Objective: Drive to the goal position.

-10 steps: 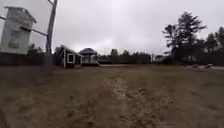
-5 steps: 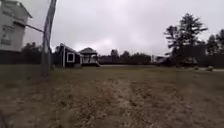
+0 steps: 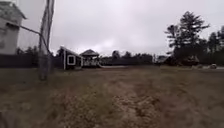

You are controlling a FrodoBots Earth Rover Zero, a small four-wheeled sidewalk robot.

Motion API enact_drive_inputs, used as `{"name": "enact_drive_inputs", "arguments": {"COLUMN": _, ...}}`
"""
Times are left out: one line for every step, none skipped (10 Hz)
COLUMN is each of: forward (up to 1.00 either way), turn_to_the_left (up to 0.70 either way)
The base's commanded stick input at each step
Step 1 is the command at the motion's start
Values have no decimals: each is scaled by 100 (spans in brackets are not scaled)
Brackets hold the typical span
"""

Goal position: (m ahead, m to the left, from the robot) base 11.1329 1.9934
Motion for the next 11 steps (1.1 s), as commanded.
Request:
{"name": "enact_drive_inputs", "arguments": {"forward": 70, "turn_to_the_left": 0}}
{"name": "enact_drive_inputs", "arguments": {"forward": 70, "turn_to_the_left": 0}}
{"name": "enact_drive_inputs", "arguments": {"forward": 70, "turn_to_the_left": 0}}
{"name": "enact_drive_inputs", "arguments": {"forward": 70, "turn_to_the_left": 0}}
{"name": "enact_drive_inputs", "arguments": {"forward": 70, "turn_to_the_left": 0}}
{"name": "enact_drive_inputs", "arguments": {"forward": 70, "turn_to_the_left": 0}}
{"name": "enact_drive_inputs", "arguments": {"forward": 70, "turn_to_the_left": 0}}
{"name": "enact_drive_inputs", "arguments": {"forward": 70, "turn_to_the_left": 0}}
{"name": "enact_drive_inputs", "arguments": {"forward": 70, "turn_to_the_left": 0}}
{"name": "enact_drive_inputs", "arguments": {"forward": 70, "turn_to_the_left": 0}}
{"name": "enact_drive_inputs", "arguments": {"forward": 70, "turn_to_the_left": 0}}
